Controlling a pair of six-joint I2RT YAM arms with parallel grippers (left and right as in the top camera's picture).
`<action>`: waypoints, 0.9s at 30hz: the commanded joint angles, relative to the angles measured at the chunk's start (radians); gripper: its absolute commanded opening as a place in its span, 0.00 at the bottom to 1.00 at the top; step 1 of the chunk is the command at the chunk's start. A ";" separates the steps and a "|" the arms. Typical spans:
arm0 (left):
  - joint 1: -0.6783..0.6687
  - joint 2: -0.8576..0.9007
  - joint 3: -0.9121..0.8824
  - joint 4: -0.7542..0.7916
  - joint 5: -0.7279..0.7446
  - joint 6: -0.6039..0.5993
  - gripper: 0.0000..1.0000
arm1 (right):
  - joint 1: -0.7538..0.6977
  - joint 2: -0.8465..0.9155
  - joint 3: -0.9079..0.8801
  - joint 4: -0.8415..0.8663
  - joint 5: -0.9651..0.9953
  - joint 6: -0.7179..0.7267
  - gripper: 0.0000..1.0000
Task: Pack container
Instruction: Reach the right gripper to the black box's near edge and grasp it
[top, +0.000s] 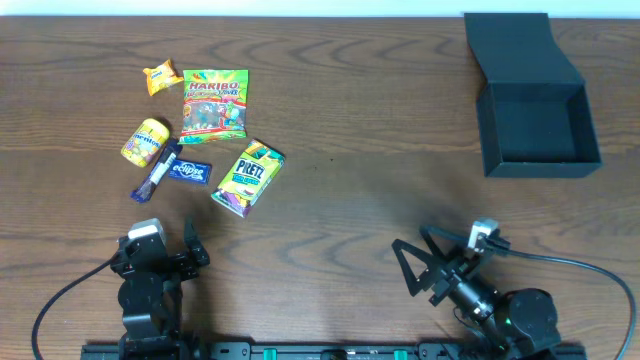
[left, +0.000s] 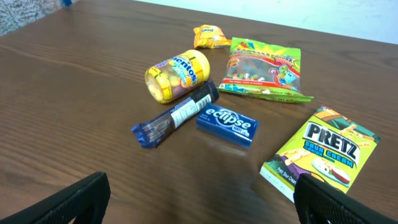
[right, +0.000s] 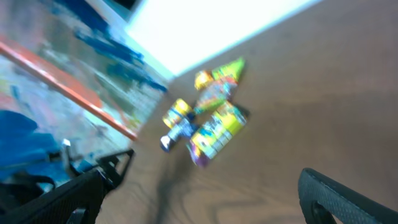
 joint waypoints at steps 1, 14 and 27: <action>0.006 -0.006 -0.019 -0.005 -0.010 0.010 0.95 | -0.022 0.055 0.018 0.025 -0.004 -0.022 0.99; 0.006 -0.006 -0.019 -0.005 -0.010 0.010 0.95 | -0.115 0.686 0.469 -0.140 0.063 -0.398 0.99; 0.006 -0.006 -0.019 -0.005 -0.010 0.011 0.95 | -0.218 1.252 1.011 -0.509 0.370 -0.555 0.99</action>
